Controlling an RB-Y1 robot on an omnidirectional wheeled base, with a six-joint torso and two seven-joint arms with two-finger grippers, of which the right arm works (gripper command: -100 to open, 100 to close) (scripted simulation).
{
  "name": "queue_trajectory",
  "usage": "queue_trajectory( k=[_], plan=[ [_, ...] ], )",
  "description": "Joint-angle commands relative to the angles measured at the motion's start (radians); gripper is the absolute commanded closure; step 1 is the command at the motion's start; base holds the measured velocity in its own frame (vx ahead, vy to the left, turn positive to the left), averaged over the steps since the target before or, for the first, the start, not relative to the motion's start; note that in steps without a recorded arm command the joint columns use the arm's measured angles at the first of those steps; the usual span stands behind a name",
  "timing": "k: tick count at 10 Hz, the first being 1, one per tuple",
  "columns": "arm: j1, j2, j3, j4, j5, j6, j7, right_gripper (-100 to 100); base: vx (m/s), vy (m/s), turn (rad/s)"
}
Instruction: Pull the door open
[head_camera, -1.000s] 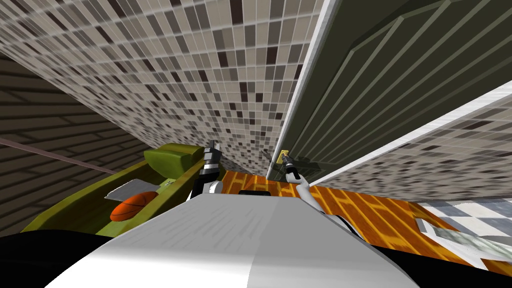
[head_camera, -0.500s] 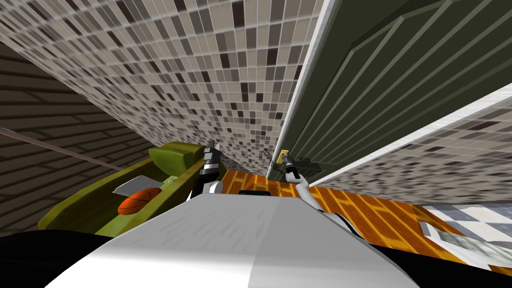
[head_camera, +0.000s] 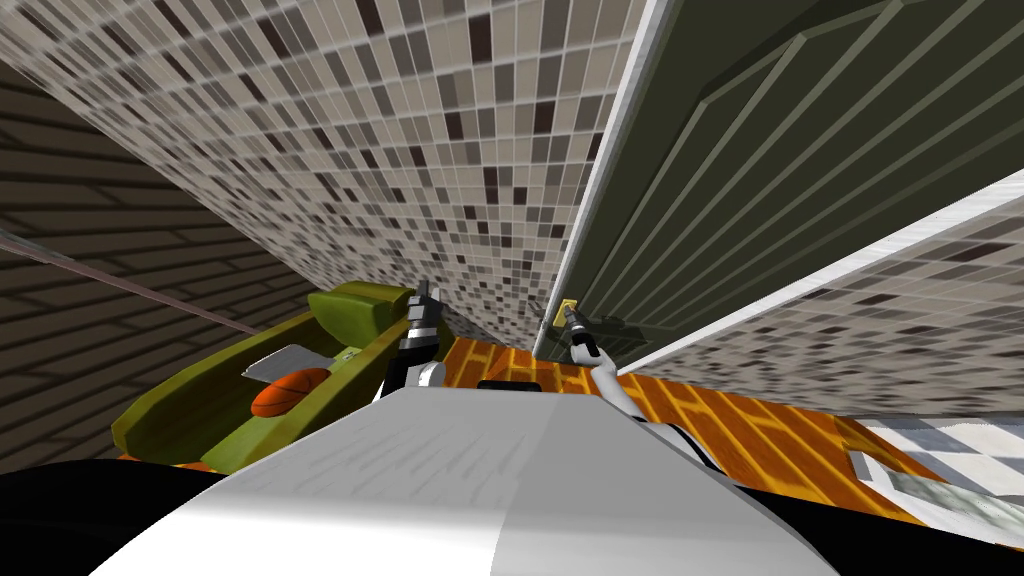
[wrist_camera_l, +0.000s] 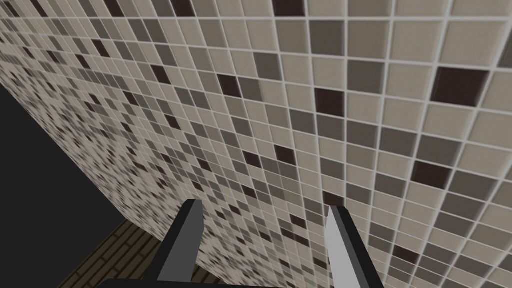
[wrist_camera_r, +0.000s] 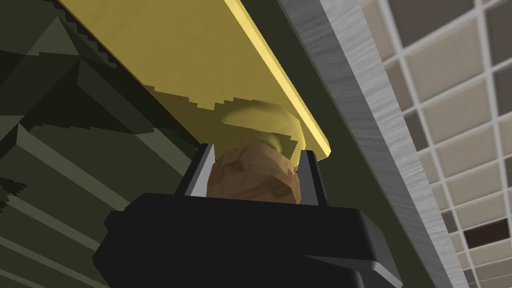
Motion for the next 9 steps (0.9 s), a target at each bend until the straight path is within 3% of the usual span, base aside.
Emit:
queue_trajectory(
  k=[1, 9],
  plan=[
    [-0.006, 0.003, 0.004, 0.007, -0.013, -0.001, -0.05, 100, -0.05, -0.025, 0.051],
    [-0.026, 0.002, 0.011, 0.033, -0.05, -0.009, -0.223, 100, -0.035, -0.018, 0.037]
  ],
)
